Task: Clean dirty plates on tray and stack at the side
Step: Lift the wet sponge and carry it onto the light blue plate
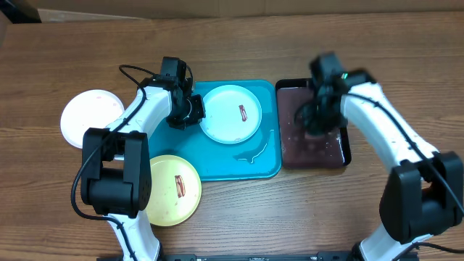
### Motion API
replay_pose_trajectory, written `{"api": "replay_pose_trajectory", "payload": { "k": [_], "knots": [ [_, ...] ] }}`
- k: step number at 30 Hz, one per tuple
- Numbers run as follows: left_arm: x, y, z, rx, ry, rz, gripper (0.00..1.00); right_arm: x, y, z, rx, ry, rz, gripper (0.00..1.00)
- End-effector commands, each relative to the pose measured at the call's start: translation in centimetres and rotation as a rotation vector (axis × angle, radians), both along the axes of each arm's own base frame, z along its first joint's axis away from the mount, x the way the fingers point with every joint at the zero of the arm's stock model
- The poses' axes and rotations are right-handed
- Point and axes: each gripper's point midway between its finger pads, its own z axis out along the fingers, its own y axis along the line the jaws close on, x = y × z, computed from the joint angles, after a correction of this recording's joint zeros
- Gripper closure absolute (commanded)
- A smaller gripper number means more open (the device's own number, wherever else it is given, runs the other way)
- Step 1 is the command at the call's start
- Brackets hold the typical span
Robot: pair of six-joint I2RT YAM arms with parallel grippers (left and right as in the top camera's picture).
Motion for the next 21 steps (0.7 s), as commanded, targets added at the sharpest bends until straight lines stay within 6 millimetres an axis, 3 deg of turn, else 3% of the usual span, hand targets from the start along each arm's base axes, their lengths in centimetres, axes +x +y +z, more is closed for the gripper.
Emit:
{"api": "replay_pose_trajectory", "payload": {
  "k": [1,5,8,13,18,21],
  "knots": [
    [0.3,0.0,-0.2,-0.009,0.002,-0.007,0.96,3.7,2.0,7.6,0.061,-0.194,0.038,0.96],
    [0.4,0.0,-0.2,-0.010,-0.001,-0.003,0.96,5.5,7.3,13.9,0.273,-0.339,0.134,0.96],
    [0.4,0.0,-0.2,-0.012,0.001,0.004,0.96,5.8,10.1,15.2,0.322,-0.395,0.189,0.96],
    [0.3,0.0,-0.2,-0.012,0.001,0.003,0.96,6.2,13.9,12.9,0.252,-0.409,0.241,0.96],
    [0.4,0.0,-0.2,-0.012,0.001,0.003,0.96,7.2,15.1,8.1,-0.003,-0.418,0.247,0.96],
    [0.3,0.0,-0.2,-0.012,0.001,0.003,0.96,6.9,16.1,5.7,-0.058,-0.390,0.277,0.96]
  ]
}}
